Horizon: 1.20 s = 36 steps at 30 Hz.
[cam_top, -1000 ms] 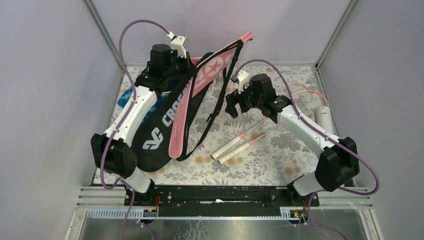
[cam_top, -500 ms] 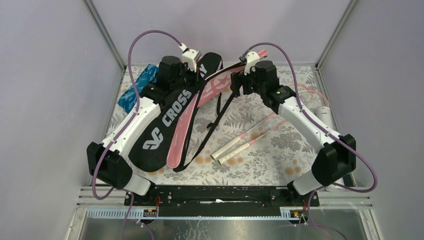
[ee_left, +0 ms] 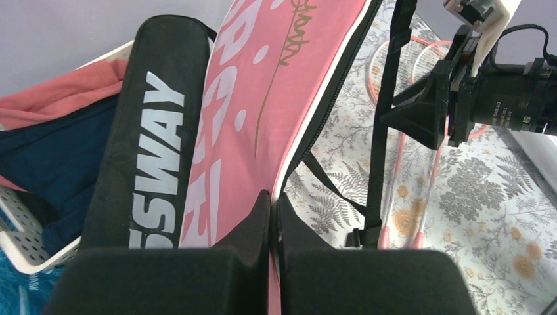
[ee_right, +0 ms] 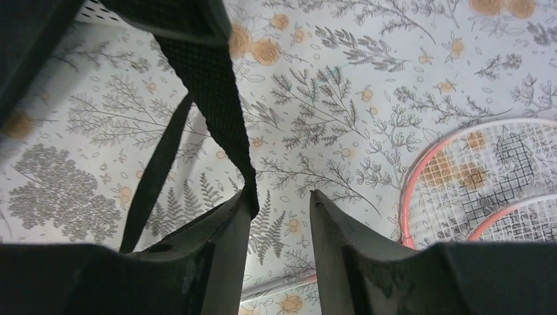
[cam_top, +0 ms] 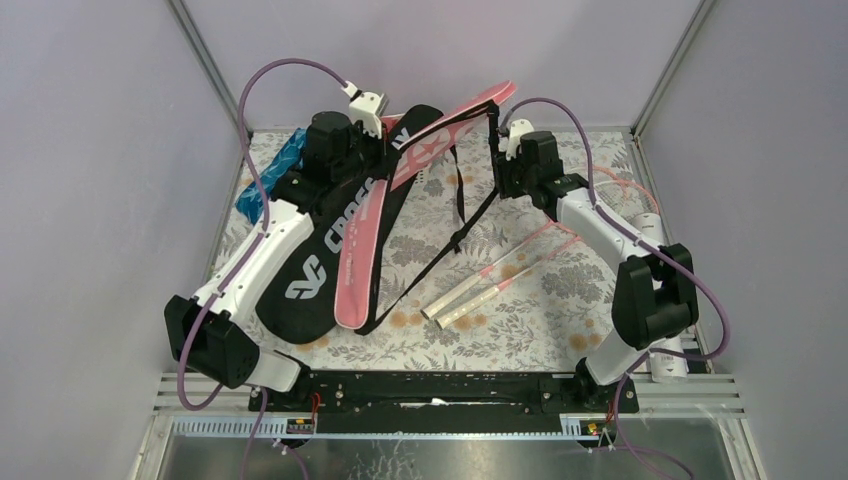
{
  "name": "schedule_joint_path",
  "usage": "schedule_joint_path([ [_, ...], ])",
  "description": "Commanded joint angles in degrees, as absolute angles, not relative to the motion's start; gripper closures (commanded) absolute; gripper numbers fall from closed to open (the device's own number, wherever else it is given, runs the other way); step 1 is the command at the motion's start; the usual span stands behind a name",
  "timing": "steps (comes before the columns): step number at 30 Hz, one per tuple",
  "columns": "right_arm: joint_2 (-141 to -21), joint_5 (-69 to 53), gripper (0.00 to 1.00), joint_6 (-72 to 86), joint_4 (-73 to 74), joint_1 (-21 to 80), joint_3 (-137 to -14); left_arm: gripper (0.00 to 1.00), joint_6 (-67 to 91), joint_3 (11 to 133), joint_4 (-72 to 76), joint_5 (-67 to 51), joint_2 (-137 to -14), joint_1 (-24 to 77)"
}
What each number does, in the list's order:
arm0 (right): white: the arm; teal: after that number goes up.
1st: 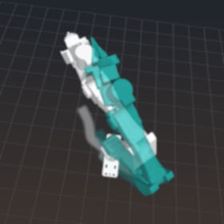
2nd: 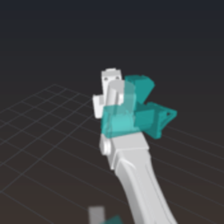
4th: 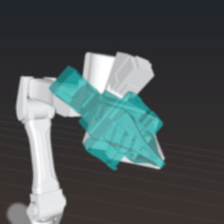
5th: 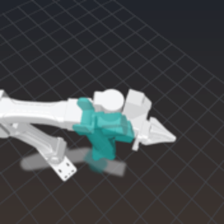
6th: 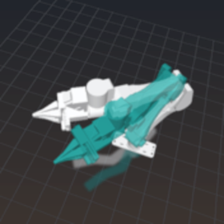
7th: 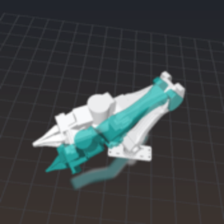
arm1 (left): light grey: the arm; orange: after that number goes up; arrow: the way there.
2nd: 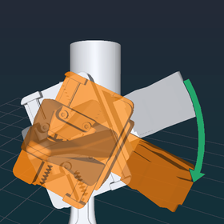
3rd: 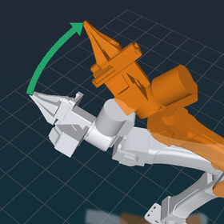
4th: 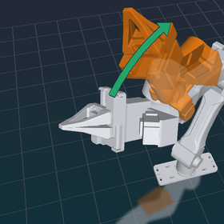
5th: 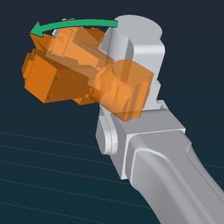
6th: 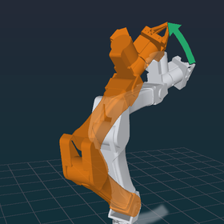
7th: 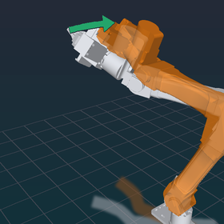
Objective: Pack up the badminton gear
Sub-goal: Open the racket bag at the center of the board.
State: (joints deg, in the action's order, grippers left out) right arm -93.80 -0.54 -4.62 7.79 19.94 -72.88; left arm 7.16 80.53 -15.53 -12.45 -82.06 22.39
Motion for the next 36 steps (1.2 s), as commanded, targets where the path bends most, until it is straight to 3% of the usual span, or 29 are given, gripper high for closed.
schedule_joint_path([
  [1, -96.0, -2.2, 0.55, -6.5, 6.4, 18.5, -72.7, 1.0, 4.3, 79.7, -9.5, -11.3, -80.5, 21.8],
  [3, -97.3, -6.1, 0.47, -7.0, 8.4, 17.9, -73.9, 1.0, 2.2, 78.6, -9.6, -12.0, -80.8, 21.9],
  [7, -96.9, -19.6, 0.19, -7.0, 10.5, 17.9, -74.5, 1.0, 0.5, 75.2, -9.0, -11.4, -82.4, 22.1],
  [11, -94.4, -25.9, 0.08, -5.7, 11.6, 17.9, -75.7, 1.0, 1.4, 71.5, -6.8, -9.7, -83.7, 22.9],
  [23, -86.0, -40.7, 0.07, -1.1, 7.5, 17.9, -71.8, 1.0, 10.3, 66.3, -0.3, -19.2, -87.7, 25.2],
  [31, -89.9, -51.8, 0.2, 24.8, -22.8, 18.3, -60.7, 1.0, 22.8, 66.7, 6.5, -31.1, -91.0, 25.2],
  [36, -94.9, -52.4, 0.21, 33.0, -30.8, 18.4, -58.8, 1.0, 26.1, 65.0, 9.6, -33.3, -91.6, 25.3],
])
